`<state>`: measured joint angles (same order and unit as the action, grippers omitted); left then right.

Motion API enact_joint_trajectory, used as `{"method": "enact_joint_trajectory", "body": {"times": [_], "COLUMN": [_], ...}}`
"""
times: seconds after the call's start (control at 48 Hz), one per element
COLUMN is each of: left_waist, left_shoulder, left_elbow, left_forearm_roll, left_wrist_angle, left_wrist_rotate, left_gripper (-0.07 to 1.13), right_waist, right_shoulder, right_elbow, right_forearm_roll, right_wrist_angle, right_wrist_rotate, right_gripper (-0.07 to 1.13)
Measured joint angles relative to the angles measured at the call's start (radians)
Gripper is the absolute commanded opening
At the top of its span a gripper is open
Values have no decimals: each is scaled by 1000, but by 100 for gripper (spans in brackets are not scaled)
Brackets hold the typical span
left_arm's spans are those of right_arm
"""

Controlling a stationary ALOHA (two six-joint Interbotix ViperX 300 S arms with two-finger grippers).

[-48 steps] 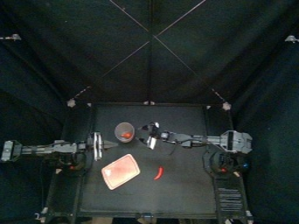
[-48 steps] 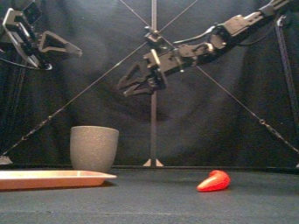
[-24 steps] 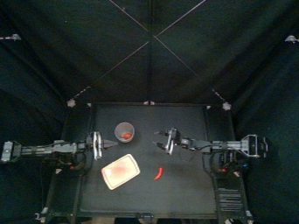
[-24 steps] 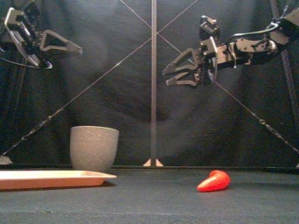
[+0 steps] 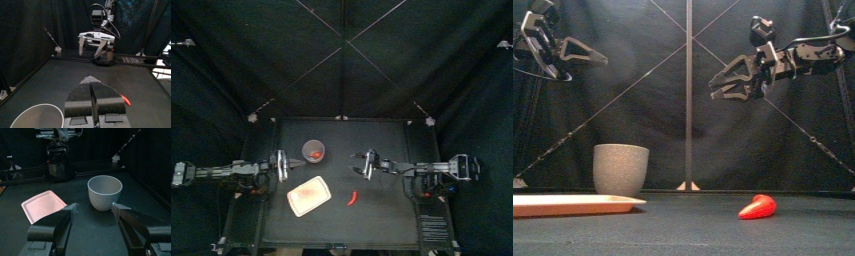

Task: Pick the drumstick then place it in the grey bowl
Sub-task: Drop drumstick in the grey bowl and return to neutral

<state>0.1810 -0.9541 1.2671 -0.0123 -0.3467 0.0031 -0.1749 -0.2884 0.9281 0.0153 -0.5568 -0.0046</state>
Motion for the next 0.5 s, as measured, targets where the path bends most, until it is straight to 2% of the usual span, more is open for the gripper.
{"method": "enact_joint_trajectory", "body": {"times": [0.5], "left_waist": [-2], "left_shoulder": [0], "left_elbow": [3], "left_forearm_roll": [2], "left_wrist_angle": [-35], "left_wrist_rotate": [0], "left_gripper": [5], "right_waist": [35], "right_shoulder": [-3], "right_elbow": [18], "right_forearm_roll": [-3], "right_wrist_angle": [0], "right_wrist_rotate": [6], "right_gripper": [93]}}
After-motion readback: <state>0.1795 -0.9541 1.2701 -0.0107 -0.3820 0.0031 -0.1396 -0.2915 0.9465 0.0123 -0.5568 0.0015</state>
